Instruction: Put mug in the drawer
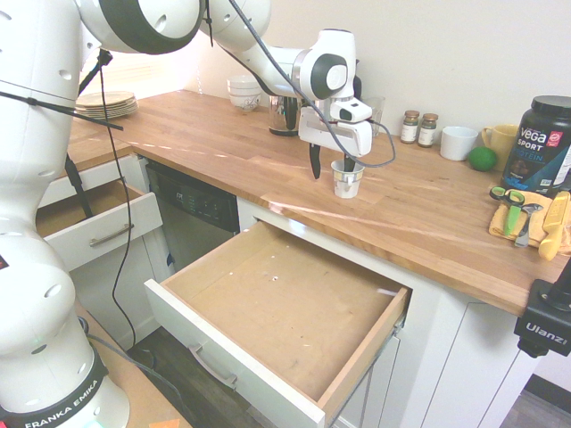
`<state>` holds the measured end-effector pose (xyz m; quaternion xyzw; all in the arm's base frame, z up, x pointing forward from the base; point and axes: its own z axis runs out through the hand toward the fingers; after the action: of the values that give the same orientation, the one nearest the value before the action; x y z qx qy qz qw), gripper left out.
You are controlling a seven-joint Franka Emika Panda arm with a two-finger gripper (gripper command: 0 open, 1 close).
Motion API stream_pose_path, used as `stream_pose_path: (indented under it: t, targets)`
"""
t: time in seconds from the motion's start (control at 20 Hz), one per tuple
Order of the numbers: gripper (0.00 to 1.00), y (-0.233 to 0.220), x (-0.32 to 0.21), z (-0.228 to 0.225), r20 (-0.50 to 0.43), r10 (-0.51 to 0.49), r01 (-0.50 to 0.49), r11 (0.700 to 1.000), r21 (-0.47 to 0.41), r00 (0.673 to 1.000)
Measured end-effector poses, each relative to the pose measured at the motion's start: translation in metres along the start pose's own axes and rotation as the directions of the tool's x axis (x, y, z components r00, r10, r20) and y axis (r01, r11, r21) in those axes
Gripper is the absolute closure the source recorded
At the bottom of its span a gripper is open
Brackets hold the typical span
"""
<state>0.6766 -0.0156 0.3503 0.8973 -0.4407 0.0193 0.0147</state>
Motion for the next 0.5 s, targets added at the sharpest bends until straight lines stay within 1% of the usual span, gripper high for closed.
stream_pose_path:
  t: [0.5]
  targets:
    - [1.00,0.0053,0.0040,0.0067,0.010,0.011,-0.011,1.000,0.017,1.000]
